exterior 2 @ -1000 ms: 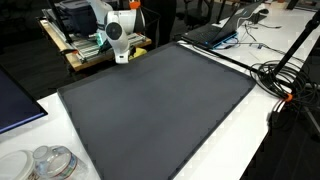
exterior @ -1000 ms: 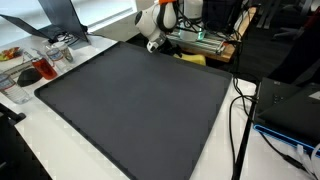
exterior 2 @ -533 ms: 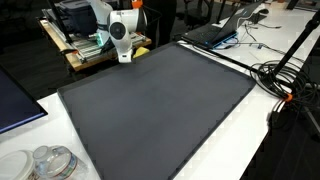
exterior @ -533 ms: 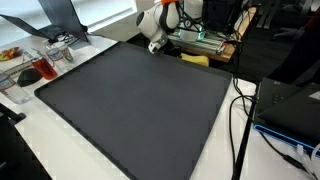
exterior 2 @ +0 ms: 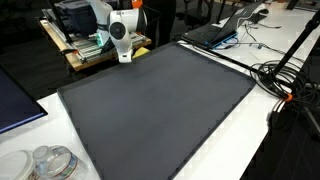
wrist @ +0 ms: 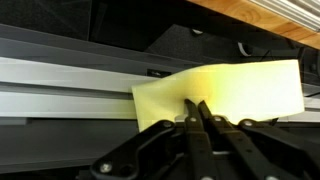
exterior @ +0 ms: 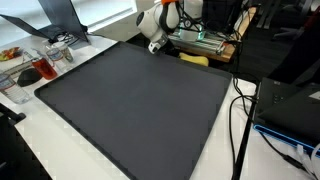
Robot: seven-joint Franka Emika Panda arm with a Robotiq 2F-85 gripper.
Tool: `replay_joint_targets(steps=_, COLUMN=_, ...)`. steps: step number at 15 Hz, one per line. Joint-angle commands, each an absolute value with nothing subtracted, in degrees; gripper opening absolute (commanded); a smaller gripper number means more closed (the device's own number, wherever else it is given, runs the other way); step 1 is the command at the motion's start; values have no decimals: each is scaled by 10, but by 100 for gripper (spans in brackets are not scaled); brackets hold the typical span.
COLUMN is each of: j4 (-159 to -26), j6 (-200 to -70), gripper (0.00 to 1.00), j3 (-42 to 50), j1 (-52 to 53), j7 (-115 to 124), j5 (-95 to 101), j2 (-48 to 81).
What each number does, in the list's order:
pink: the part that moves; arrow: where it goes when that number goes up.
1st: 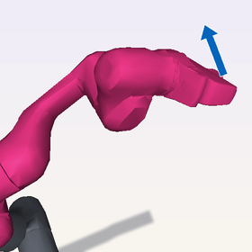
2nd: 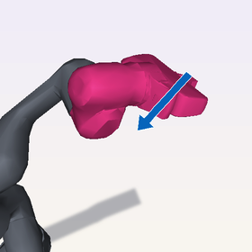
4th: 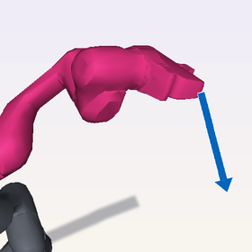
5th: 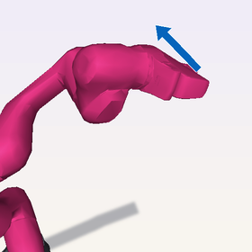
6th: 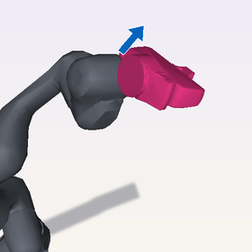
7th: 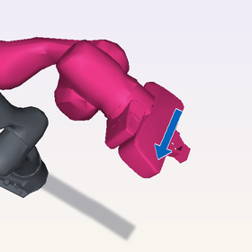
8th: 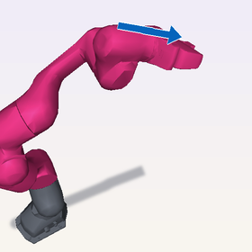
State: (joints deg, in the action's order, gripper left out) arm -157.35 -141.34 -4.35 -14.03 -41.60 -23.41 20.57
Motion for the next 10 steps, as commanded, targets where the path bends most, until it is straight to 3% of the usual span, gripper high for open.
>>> replay_joint_targets(steps=1, j4=-1572, j6=-1370, gripper=1, j3=-34, j1=-174, j7=-452, j5=-234, j2=165)
replay_joint_targets(steps=10, j4=-1578, j6=-1122, gripper=1, j3=86, j1=-183, j7=-501, j5=-134, j2=8)
